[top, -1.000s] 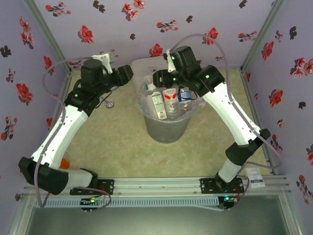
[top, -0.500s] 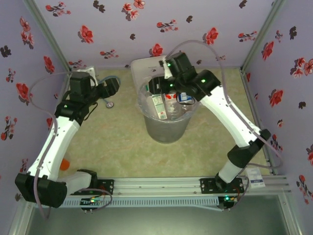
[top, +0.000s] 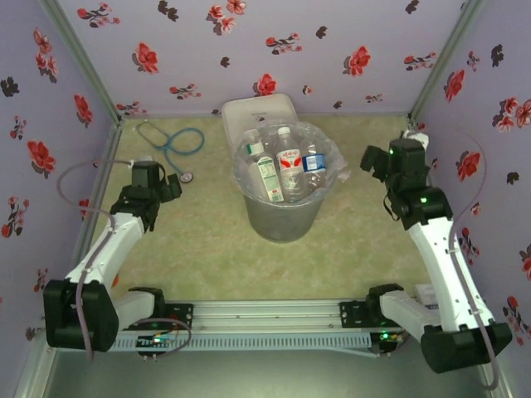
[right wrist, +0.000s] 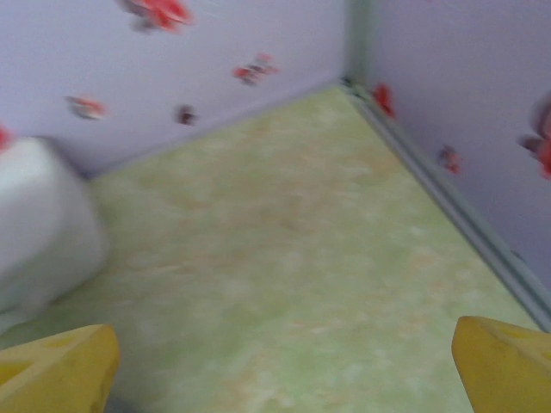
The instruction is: Put the plastic bottles in the bin
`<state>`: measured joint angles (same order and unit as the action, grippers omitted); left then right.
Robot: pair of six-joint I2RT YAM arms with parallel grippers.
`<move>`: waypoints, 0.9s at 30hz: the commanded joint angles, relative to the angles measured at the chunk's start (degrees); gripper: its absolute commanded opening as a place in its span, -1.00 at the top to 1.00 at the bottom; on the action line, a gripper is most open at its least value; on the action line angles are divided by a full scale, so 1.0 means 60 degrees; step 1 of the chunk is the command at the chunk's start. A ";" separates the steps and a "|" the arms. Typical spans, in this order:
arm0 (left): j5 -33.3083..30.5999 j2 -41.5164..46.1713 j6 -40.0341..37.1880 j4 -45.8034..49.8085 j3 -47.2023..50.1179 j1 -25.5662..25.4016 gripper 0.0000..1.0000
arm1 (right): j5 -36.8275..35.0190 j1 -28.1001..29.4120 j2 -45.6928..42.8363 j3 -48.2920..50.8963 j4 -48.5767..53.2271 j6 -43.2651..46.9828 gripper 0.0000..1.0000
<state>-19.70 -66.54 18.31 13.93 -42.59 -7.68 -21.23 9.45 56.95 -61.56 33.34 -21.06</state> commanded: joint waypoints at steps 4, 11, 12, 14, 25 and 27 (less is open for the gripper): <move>-0.1192 -0.0593 -0.0435 -0.3554 0.1348 0.0452 -0.99 | -0.1605 -0.0315 -0.0050 0.3676 -0.3976 0.0393 -0.99; -0.0862 -0.2173 -0.1096 -0.5826 0.1851 0.0731 -1.00 | -0.1456 -0.0645 0.1667 0.5033 -0.6735 0.0139 -0.99; -0.0892 -0.2428 -0.1165 -0.6130 0.1865 0.0731 -1.00 | -0.1468 -0.0660 0.1940 0.4860 -0.6843 0.0438 -0.99; -0.0701 -0.2468 -0.1257 -0.6584 0.1998 0.0724 -1.00 | -0.1444 -0.0676 0.2325 0.5007 -0.8025 0.0841 -0.99; -0.0110 -0.3389 -0.2525 -0.8517 0.2172 0.0768 -0.99 | -0.1165 -0.0777 0.4267 0.5890 -1.1924 0.2388 -0.99; -0.0025 -0.3337 -0.2568 -0.9298 0.2608 0.0783 -0.99 | -0.0852 -0.0816 0.4519 0.6144 -1.2465 0.2436 -0.99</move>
<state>-20.91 -86.32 5.45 -33.69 -29.74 -3.44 -27.79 5.13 82.70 -26.41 -31.05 -9.52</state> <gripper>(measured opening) 0.997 0.994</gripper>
